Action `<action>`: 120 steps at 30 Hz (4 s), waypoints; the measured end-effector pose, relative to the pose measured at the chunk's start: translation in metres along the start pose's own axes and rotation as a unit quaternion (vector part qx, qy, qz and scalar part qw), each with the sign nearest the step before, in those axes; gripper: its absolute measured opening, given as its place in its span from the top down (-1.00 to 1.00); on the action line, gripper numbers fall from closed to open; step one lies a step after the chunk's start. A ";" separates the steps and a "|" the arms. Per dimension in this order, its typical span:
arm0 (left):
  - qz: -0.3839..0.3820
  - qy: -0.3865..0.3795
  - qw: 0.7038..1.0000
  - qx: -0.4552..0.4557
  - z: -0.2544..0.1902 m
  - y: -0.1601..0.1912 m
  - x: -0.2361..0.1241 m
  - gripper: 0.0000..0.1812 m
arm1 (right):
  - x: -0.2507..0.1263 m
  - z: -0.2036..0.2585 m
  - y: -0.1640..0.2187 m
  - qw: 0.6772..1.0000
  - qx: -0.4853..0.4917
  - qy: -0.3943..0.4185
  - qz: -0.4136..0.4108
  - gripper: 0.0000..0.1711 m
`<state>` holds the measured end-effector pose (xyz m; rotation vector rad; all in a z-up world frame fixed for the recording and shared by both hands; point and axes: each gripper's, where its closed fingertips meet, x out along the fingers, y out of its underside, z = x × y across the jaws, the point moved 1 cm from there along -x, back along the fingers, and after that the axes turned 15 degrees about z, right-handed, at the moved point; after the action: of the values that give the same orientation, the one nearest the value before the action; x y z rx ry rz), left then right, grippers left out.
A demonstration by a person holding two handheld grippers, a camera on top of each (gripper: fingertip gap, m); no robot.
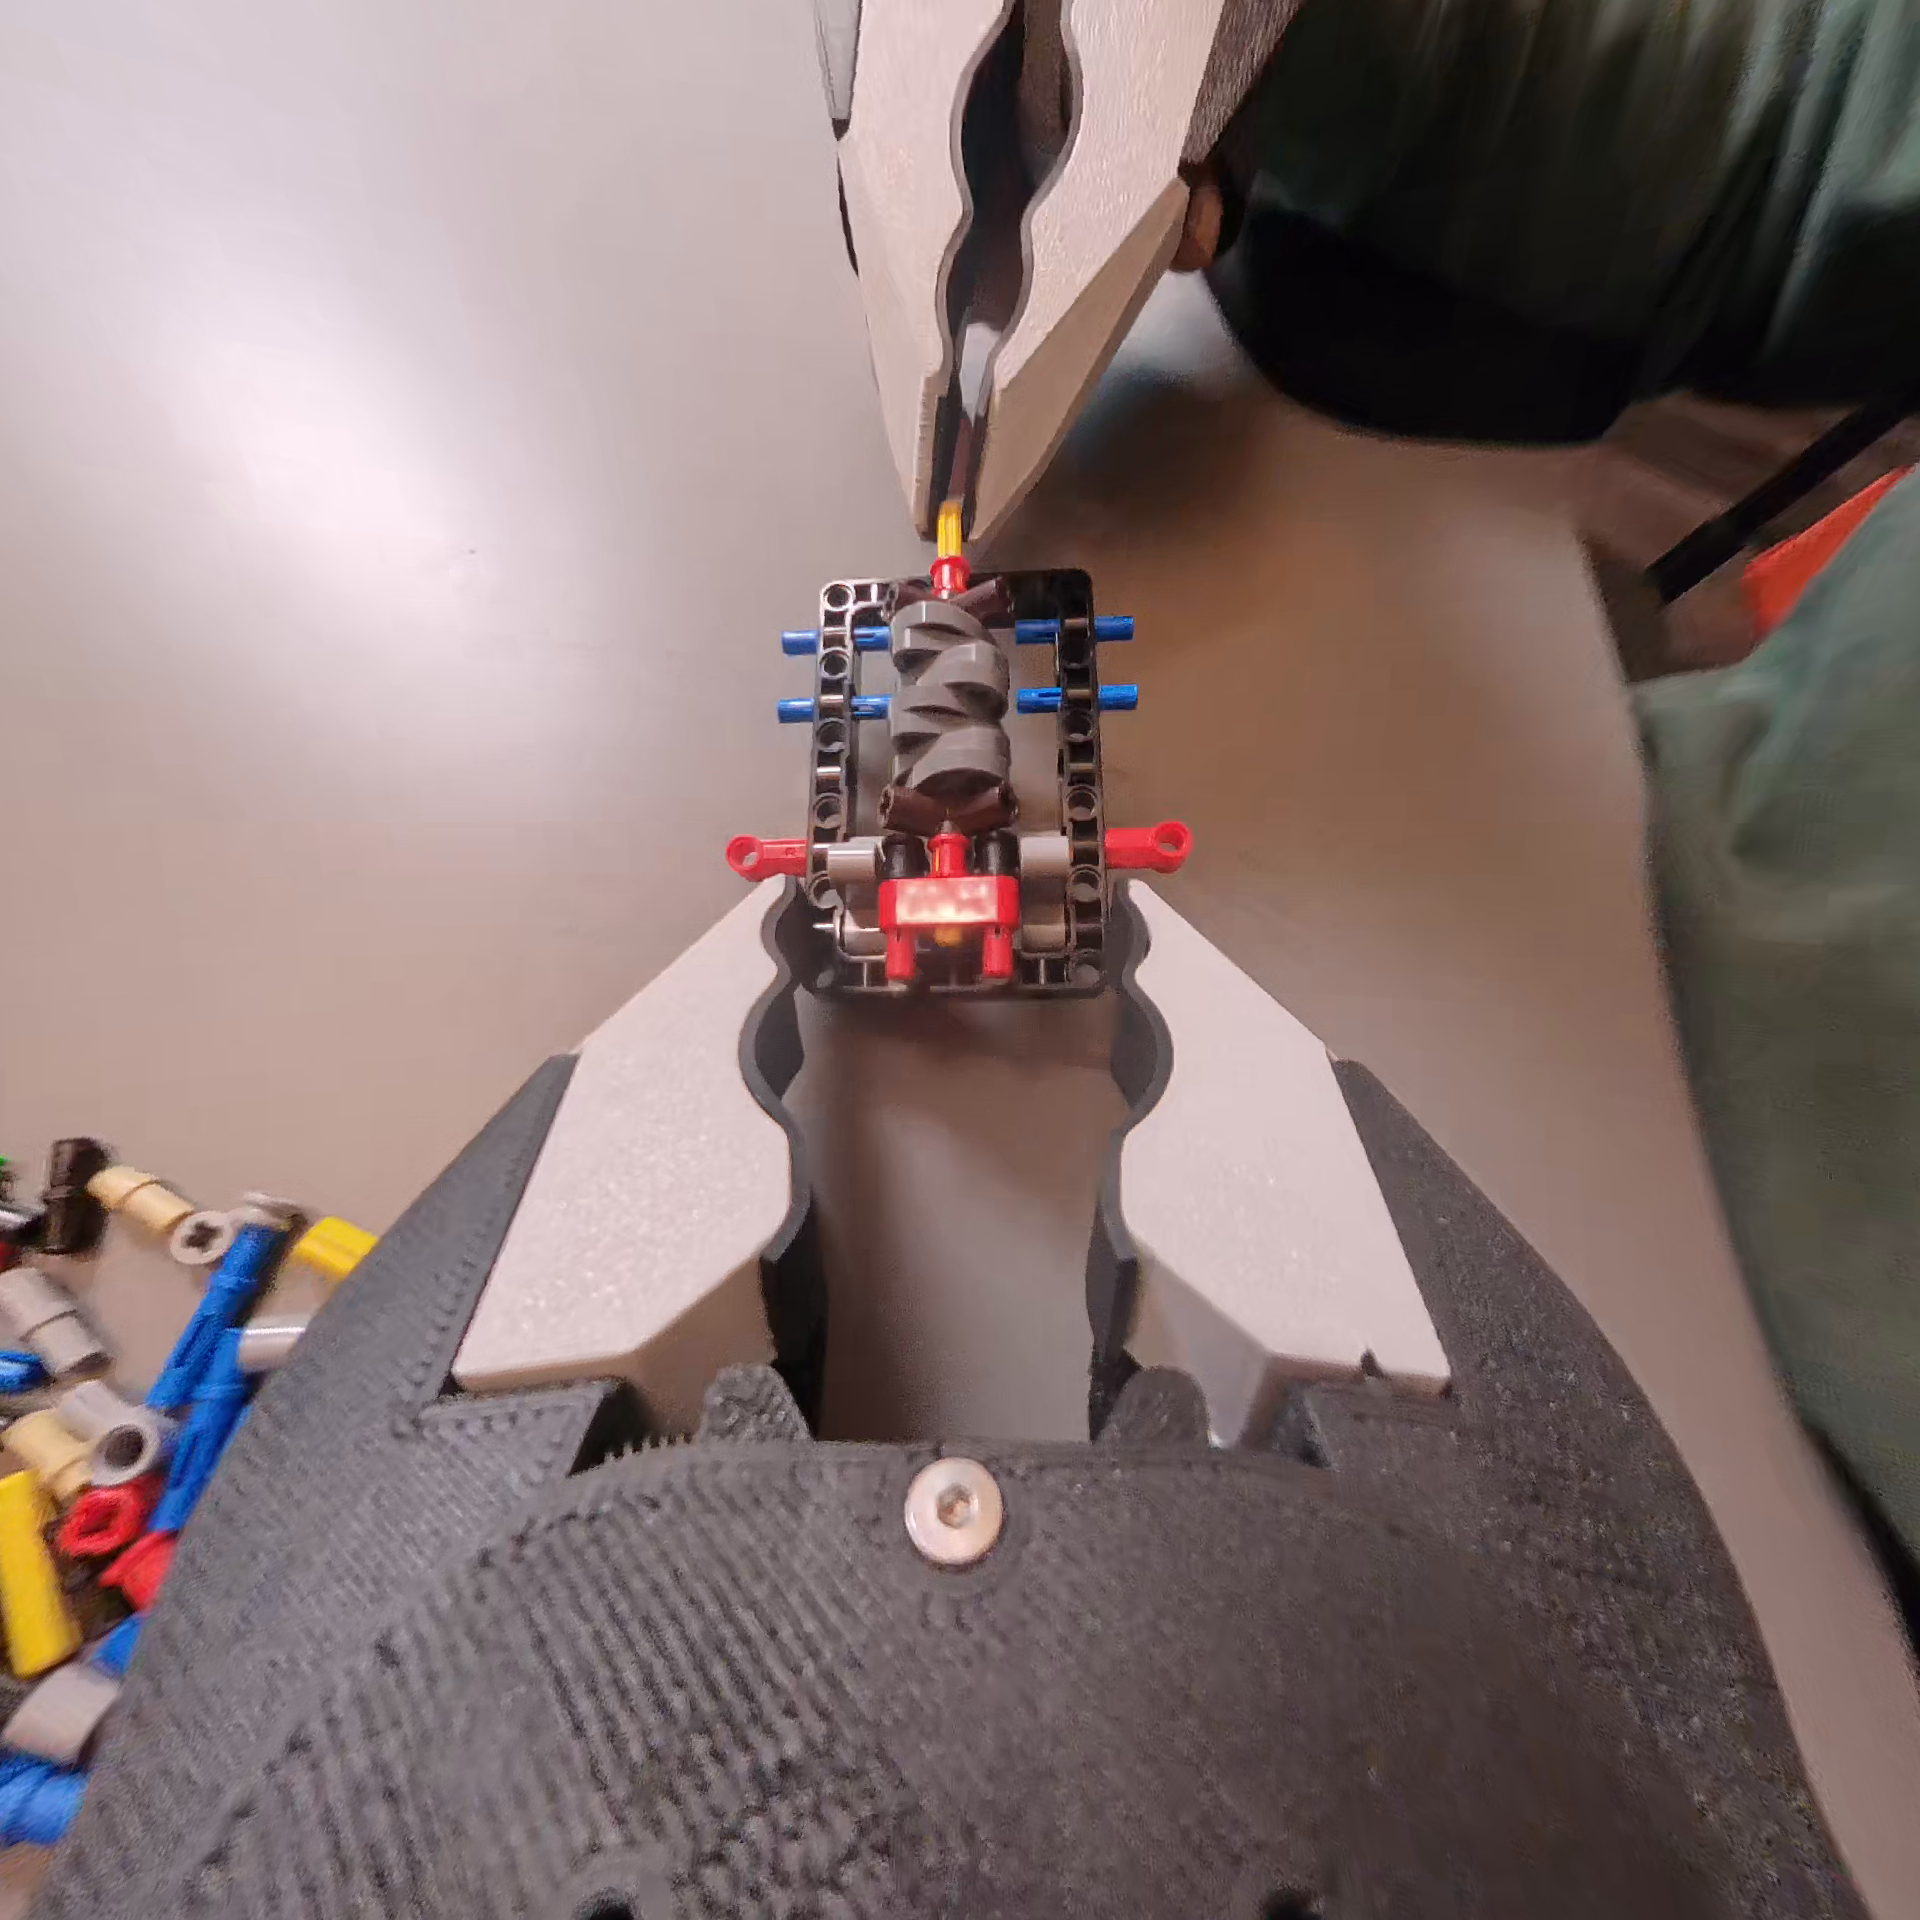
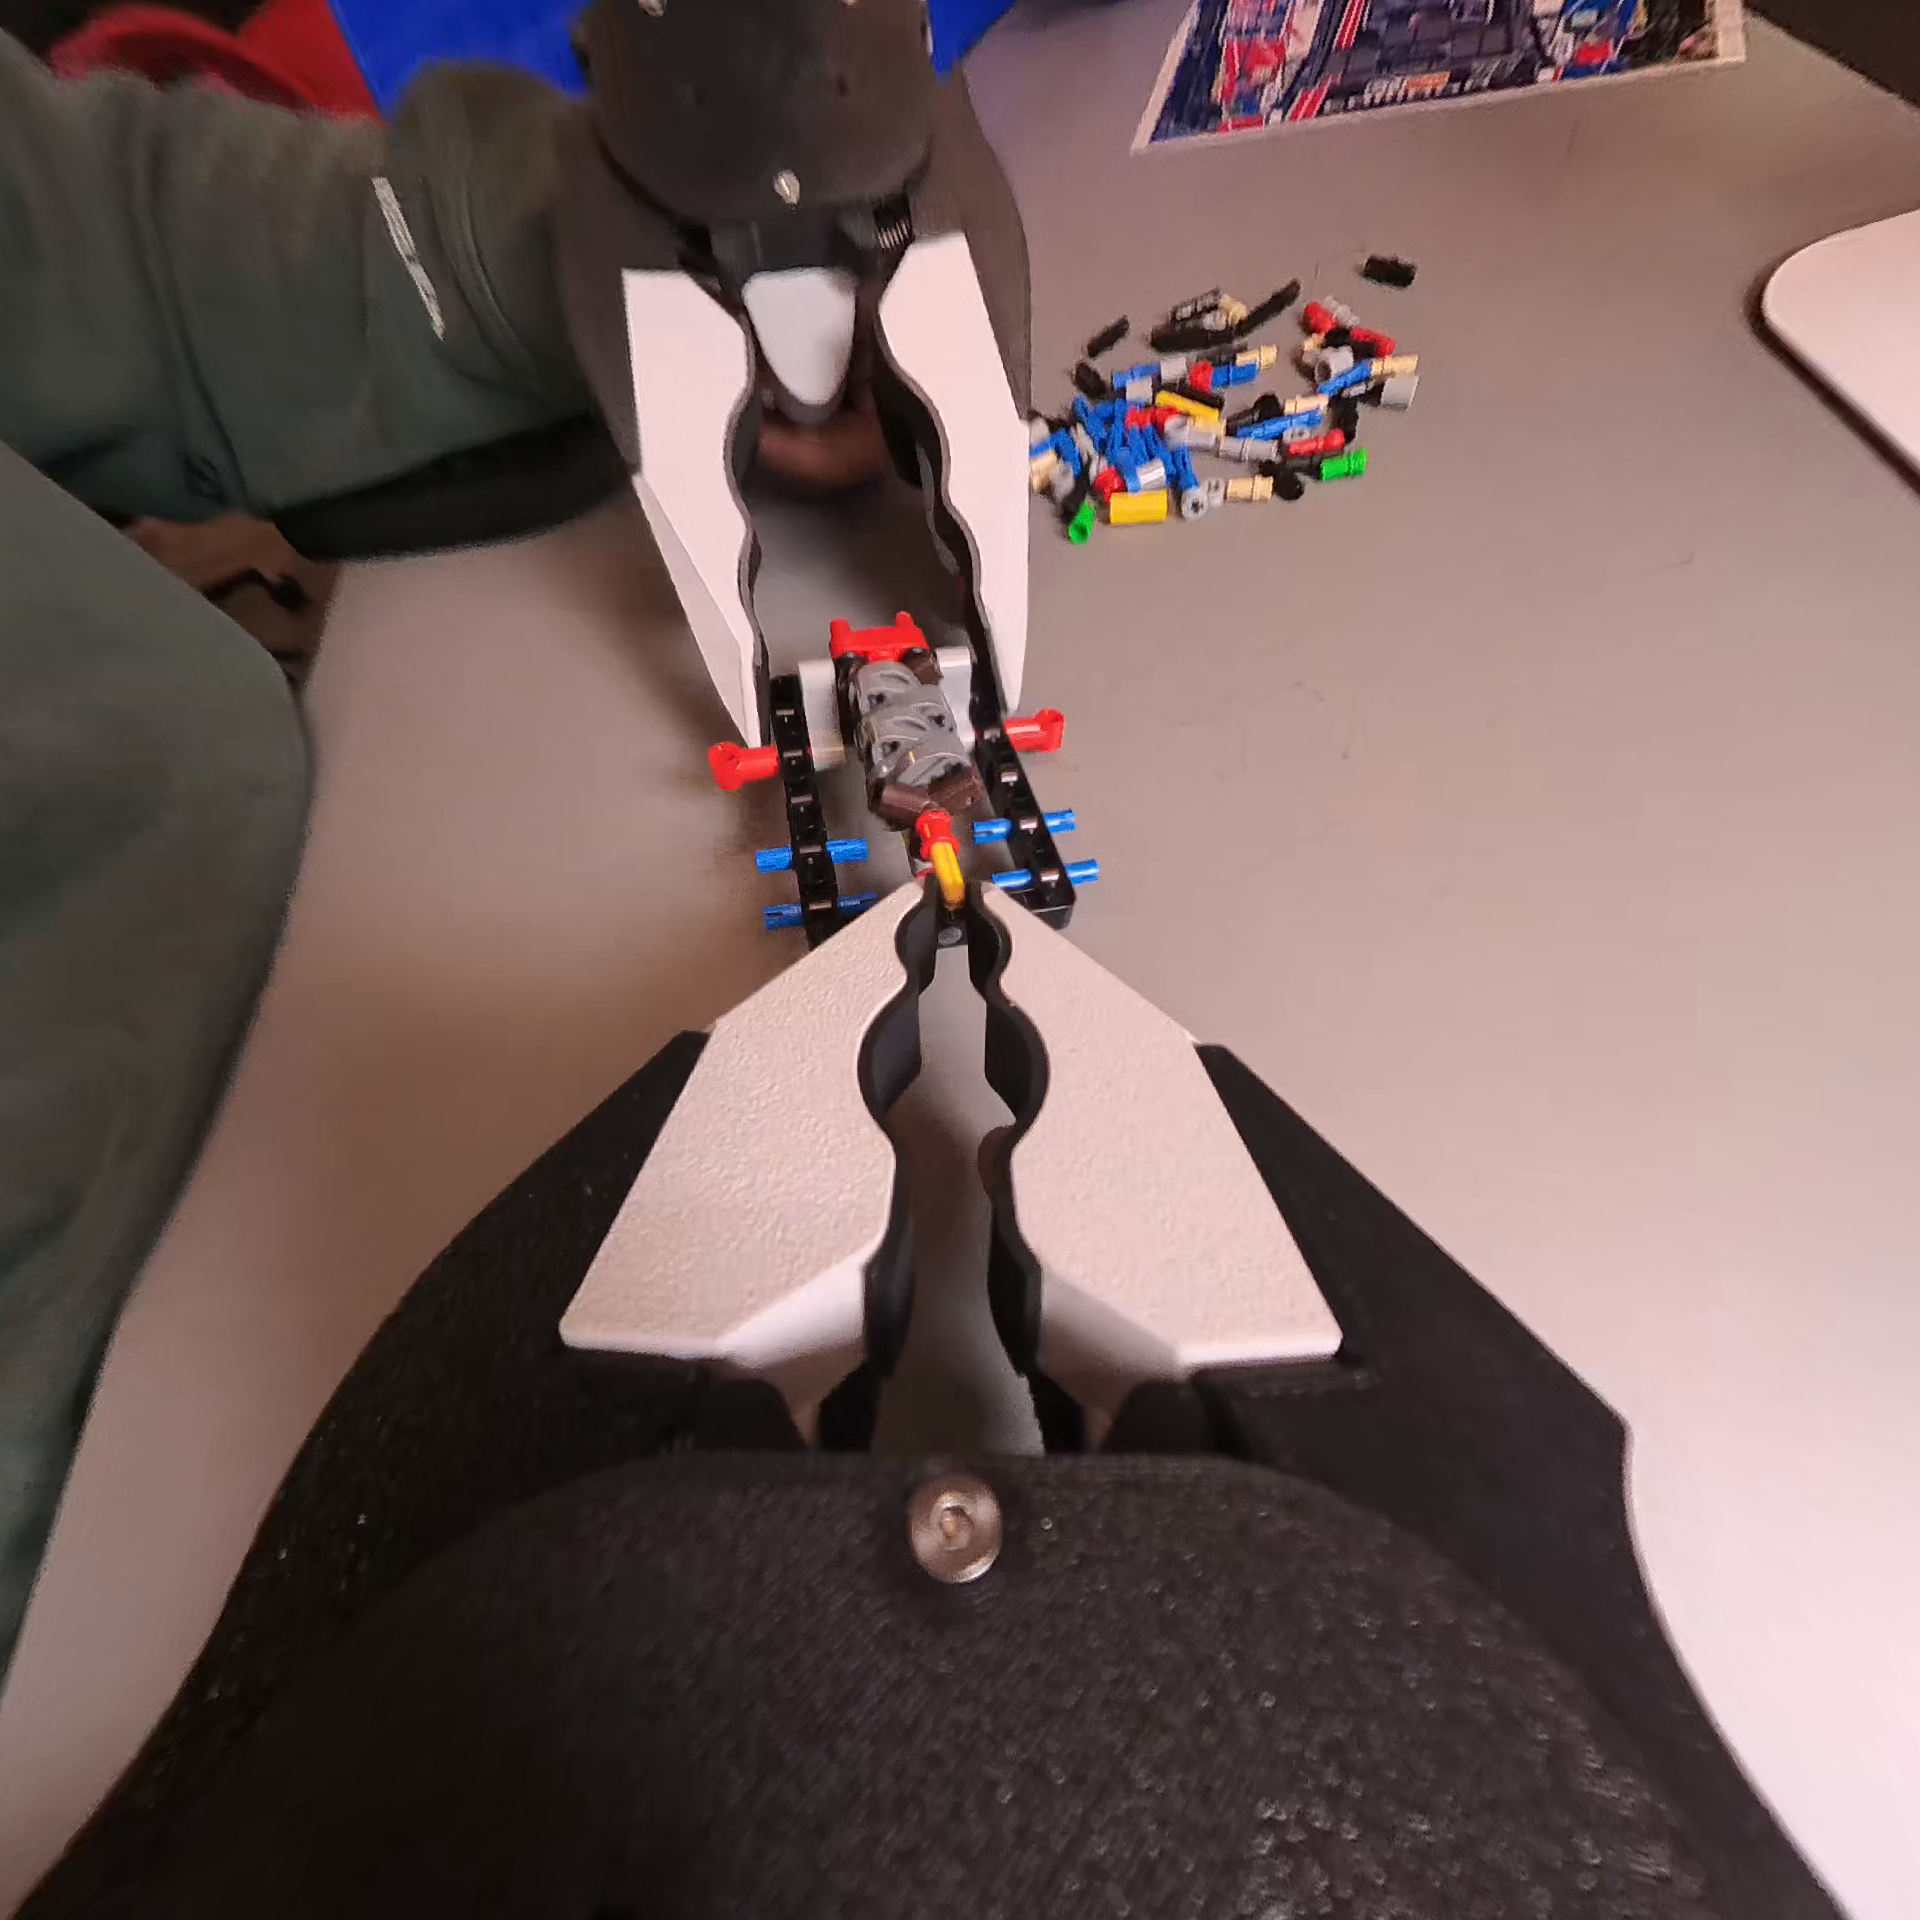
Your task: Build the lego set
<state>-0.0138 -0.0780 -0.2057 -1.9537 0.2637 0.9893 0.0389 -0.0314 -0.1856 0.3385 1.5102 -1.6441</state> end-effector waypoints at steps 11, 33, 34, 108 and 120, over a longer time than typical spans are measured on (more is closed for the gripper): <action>-0.055 0.075 0.995 -0.028 -0.011 -0.012 -0.014 0.37 | -0.020 0.012 -0.020 0.996 0.019 -0.055 -0.068 0.97; -0.109 0.096 0.989 -0.007 -0.018 -0.020 -0.027 0.57 | -0.045 0.026 -0.034 0.989 -0.040 -0.050 -0.131 0.82; -0.103 0.091 0.991 -0.005 -0.017 -0.019 -0.025 0.57 | -0.042 0.025 -0.032 0.991 -0.042 -0.045 -0.123 0.82; -0.344 -0.408 0.844 -0.062 0.094 -0.077 -0.179 0.34 | -0.139 -0.106 -0.119 0.875 0.035 0.367 -0.314 0.36; -0.396 -0.453 0.794 -0.081 0.133 -0.145 -0.239 0.86 | -0.178 -0.173 -0.176 0.829 0.084 0.439 -0.337 0.61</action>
<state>-0.1649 0.0653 0.0232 -1.2703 -1.1248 1.2230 -0.0410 0.1808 0.0174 0.8086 2.3557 -2.3603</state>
